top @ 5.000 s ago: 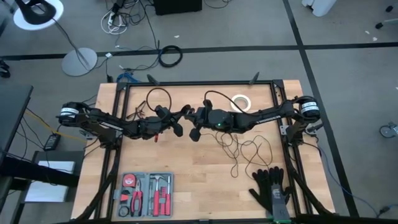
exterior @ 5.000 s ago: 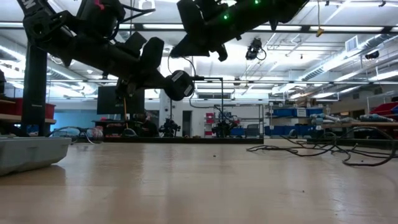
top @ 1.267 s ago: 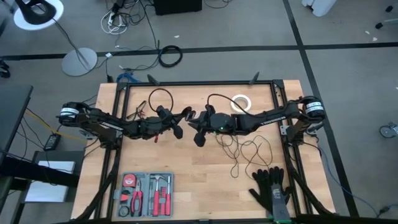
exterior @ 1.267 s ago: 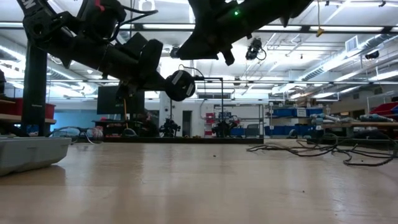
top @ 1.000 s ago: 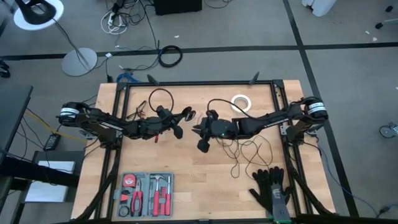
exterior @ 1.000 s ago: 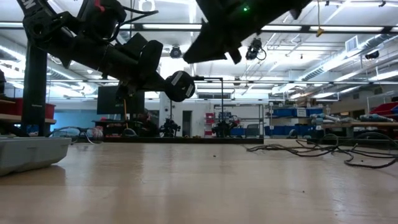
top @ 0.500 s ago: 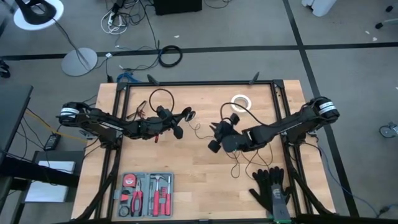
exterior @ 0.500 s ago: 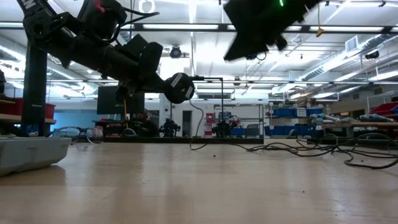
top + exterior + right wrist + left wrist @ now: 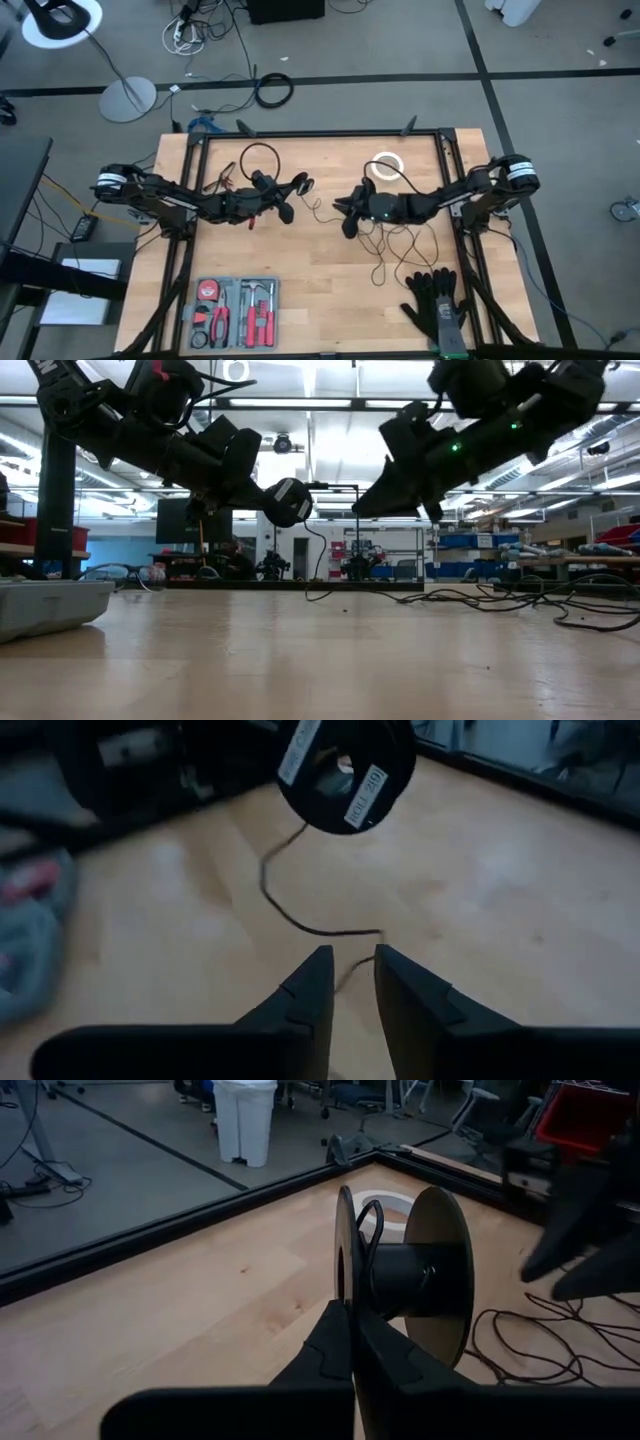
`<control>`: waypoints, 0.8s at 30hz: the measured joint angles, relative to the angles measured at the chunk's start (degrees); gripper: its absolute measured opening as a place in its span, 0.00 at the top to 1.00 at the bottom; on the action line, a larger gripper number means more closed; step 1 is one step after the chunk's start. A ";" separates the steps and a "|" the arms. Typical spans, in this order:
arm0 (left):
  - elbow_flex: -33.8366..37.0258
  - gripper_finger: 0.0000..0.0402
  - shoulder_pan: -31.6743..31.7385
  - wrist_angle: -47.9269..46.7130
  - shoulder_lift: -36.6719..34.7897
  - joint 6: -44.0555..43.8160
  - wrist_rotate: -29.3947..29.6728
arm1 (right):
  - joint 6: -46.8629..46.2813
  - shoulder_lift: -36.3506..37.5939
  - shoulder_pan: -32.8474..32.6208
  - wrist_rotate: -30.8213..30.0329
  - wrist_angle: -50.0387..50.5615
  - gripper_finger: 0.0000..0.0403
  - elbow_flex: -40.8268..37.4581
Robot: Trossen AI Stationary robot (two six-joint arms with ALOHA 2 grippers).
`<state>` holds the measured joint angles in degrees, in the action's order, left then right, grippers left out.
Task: Coil cords
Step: Coil the black wire on the black spool
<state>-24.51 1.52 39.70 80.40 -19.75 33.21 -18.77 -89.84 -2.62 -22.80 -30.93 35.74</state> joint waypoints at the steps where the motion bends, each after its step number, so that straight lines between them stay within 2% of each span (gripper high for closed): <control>1: 0.00 1.00 0.00 -0.10 0.00 0.00 0.02 | 2.69 -0.01 0.54 0.71 1.17 0.79 0.46; 7: 0.00 1.00 0.00 -0.28 0.00 0.00 0.01 | 20.43 -0.07 1.12 3.48 1.76 0.70 1.75; 12: -0.01 1.00 0.00 0.32 0.00 -0.06 -0.02 | 22.67 -1.57 1.05 3.57 0.97 0.63 1.83; 16: 0.00 1.00 0.00 2.63 0.00 -0.27 -0.51 | 25.69 -6.99 1.05 3.55 -6.71 0.61 1.78; 20: -0.01 1.00 0.00 2.54 -0.02 -0.17 -0.53 | 29.35 -11.66 0.64 3.35 -14.95 0.61 1.82; 24: 0.00 1.00 0.00 1.92 -0.02 -0.17 -0.54 | 30.94 -14.39 0.46 1.92 -17.69 0.62 1.96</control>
<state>-24.51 1.52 41.63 80.38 -19.92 32.67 12.18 -104.24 -2.15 -20.89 -48.62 37.70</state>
